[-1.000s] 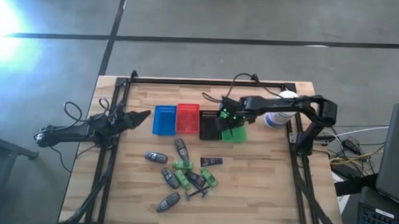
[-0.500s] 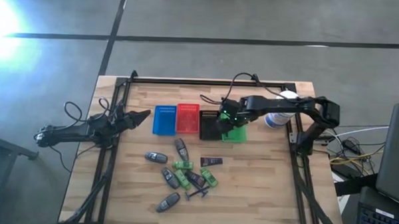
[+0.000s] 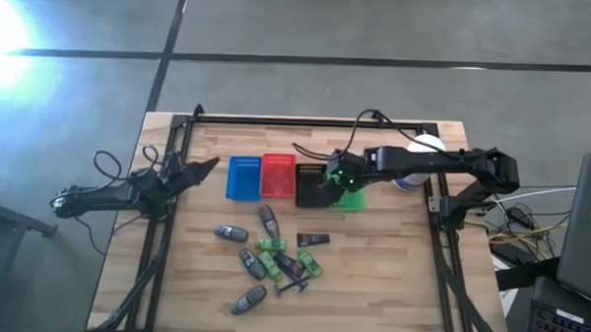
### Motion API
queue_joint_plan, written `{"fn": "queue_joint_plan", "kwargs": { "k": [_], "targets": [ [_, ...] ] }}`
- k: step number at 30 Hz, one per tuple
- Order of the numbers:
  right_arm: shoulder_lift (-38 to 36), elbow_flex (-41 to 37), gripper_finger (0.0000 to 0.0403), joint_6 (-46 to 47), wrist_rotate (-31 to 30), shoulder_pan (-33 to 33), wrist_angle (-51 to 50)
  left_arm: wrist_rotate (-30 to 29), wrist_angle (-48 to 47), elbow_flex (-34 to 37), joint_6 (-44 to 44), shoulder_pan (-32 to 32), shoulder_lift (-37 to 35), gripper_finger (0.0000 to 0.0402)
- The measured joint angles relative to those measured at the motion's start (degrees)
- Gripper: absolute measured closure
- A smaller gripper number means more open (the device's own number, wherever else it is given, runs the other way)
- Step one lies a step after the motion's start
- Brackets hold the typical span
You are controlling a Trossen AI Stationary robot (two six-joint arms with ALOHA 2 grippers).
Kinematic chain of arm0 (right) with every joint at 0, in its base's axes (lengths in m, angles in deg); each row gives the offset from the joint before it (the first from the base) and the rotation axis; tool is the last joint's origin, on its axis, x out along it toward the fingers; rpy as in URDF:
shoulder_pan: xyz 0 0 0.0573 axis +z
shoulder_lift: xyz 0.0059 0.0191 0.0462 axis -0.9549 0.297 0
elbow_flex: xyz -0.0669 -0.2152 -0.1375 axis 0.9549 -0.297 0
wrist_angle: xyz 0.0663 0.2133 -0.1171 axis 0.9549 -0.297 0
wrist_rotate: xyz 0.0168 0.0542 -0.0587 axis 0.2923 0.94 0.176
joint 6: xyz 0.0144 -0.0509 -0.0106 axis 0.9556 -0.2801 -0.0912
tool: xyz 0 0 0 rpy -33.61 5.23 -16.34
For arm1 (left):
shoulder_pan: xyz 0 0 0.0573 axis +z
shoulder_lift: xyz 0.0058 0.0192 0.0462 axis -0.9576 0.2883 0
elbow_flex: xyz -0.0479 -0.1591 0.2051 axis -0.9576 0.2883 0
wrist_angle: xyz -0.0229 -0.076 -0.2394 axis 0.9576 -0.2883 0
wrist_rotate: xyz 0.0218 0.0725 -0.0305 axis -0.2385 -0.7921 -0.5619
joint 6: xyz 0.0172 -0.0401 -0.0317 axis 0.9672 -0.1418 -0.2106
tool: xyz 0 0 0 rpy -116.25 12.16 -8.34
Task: Pick & Place Travel size toiletries
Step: Put the gray deodorant into the blue bin
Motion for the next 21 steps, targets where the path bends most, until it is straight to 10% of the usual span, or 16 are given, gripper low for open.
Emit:
{"fn": "queue_joint_plan", "kwargs": {
  "k": [15,21],
  "targets": [
    [0.06,0.48,0.0129,-1.7,2.08,1.46,1.77,10.84,-0.56,-4.2,-2.74,-0.04,7.02,0.0129],
    [-0.02,1.0,0.0117,-4.04,5.8,3.33,1.73,23.21,-15.51,-14.65,2.77,-0.13,17.8,0.0129]
  ]
}}
